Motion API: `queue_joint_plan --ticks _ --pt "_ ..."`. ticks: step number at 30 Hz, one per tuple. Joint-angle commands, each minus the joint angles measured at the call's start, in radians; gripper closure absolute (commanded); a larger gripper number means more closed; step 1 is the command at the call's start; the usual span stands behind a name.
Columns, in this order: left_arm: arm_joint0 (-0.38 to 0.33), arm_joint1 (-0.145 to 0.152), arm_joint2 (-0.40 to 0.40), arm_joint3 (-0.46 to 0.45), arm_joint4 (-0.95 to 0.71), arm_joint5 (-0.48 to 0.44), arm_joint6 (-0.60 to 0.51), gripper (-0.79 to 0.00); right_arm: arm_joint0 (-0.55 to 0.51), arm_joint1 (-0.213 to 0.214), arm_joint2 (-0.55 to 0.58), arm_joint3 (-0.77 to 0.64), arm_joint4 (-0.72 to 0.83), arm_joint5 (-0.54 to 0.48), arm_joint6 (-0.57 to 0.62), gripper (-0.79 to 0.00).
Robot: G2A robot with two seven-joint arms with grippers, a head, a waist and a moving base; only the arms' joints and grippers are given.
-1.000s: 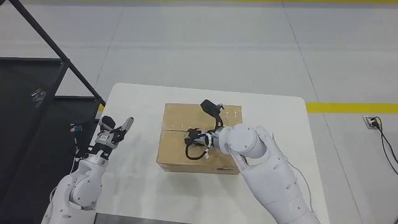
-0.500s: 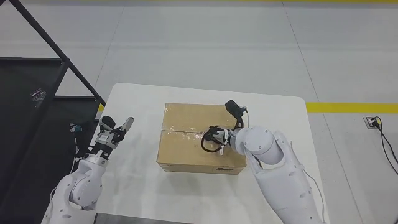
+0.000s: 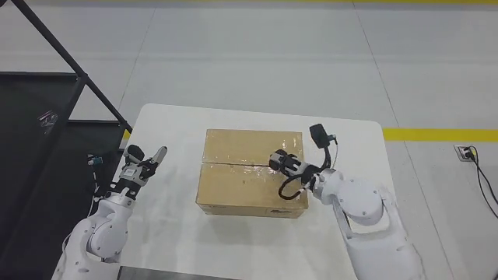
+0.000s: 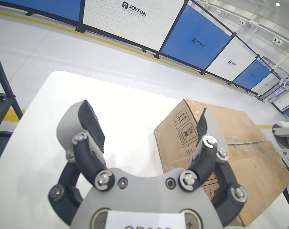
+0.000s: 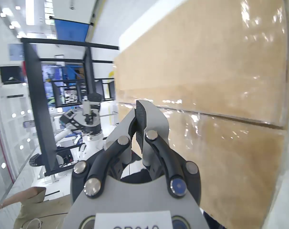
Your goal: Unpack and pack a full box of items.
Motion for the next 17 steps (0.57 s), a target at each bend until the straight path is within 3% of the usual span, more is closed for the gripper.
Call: queue_joint_plan --ticks 1,6,7,8,9,12,17 --pt "0.0 0.0 0.0 0.0 0.0 0.0 0.0 -0.785 -0.053 0.003 0.029 -0.031 0.054 -0.101 -0.044 0.0" --pt "0.0 0.0 0.0 0.0 0.0 0.0 0.0 -0.785 -0.151 0.01 0.096 -0.066 0.144 -0.221 -0.137 0.0" --pt "0.0 0.0 0.0 0.0 0.0 0.0 0.0 -0.785 -0.164 0.011 0.11 -0.064 0.168 -0.234 -0.147 -0.086" --pt "0.0 0.0 0.0 0.0 0.0 0.0 0.0 -0.785 -0.168 0.012 0.114 -0.062 0.176 -0.237 -0.148 -0.382" --pt "0.0 0.0 0.0 0.0 0.0 0.0 0.0 -0.785 -0.163 0.011 0.108 -0.065 0.164 -0.233 -0.146 0.0" --pt "0.0 0.0 0.0 0.0 0.0 0.0 0.0 -0.785 -0.169 0.012 0.115 -0.062 0.178 -0.239 -0.149 -0.041" --pt "0.0 0.0 0.0 0.0 0.0 0.0 0.0 -0.784 -0.168 0.012 0.114 -0.062 0.176 -0.237 -0.148 -0.334"
